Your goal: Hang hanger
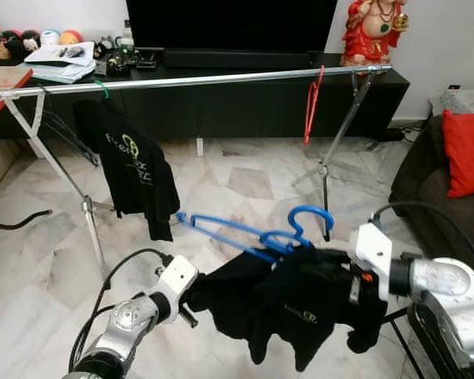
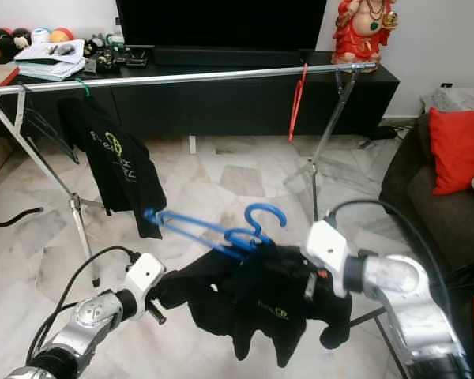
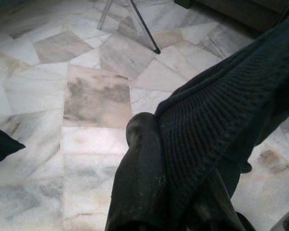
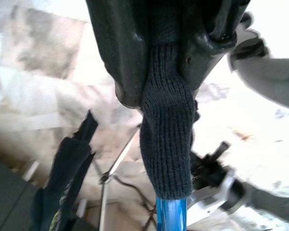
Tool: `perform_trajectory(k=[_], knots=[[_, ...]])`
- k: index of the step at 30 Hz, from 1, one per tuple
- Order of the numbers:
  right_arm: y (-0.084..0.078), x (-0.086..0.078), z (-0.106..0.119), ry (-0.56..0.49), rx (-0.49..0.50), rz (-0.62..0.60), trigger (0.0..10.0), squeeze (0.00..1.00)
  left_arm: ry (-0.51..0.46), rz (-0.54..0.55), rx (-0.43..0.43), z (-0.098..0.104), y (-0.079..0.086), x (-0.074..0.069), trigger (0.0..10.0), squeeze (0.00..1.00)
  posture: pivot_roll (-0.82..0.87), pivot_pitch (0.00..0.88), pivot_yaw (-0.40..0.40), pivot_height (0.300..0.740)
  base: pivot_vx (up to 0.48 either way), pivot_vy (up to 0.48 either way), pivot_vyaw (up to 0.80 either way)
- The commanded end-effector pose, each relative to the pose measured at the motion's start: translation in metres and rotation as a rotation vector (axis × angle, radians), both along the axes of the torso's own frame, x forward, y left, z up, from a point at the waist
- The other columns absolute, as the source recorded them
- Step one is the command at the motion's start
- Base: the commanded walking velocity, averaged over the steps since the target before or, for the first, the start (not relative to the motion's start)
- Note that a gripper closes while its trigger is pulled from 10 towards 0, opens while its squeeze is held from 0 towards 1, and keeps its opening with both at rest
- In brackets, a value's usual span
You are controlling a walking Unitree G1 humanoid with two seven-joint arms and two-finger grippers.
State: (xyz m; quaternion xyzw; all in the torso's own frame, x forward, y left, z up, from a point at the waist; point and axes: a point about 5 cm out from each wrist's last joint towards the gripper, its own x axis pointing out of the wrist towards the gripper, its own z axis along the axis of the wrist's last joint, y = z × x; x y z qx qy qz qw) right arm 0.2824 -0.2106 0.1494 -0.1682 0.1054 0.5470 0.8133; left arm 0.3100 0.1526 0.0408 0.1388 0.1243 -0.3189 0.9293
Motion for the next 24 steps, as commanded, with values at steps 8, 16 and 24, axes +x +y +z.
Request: perform_trajectory(k=[8,16,24], knots=[[-0.038,-0.016,-0.011,0.081,-0.101,-0.003,0.0,0.0,0.034,0.002,0.042,-0.009,0.006,-0.006,0.0,0.0,-0.07,0.108,-0.021,0.74,0.0,0.0,0.0],[-0.061,-0.006,-0.021,0.04,-0.327,-0.125,0.0,0.0,0.044,-0.008,0.053,-0.01,0.006,-0.007,0.0,0.0,-0.07,0.11,-0.014,0.74,0.0,0.0,0.0],[-0.058,-0.002,-0.031,-0.015,-0.429,-0.107,0.0,0.0,0.051,-0.007,0.057,-0.01,0.006,-0.007,0.0,0.0,-0.06,0.113,-0.012,0.74,0.0,0.0,0.0]])
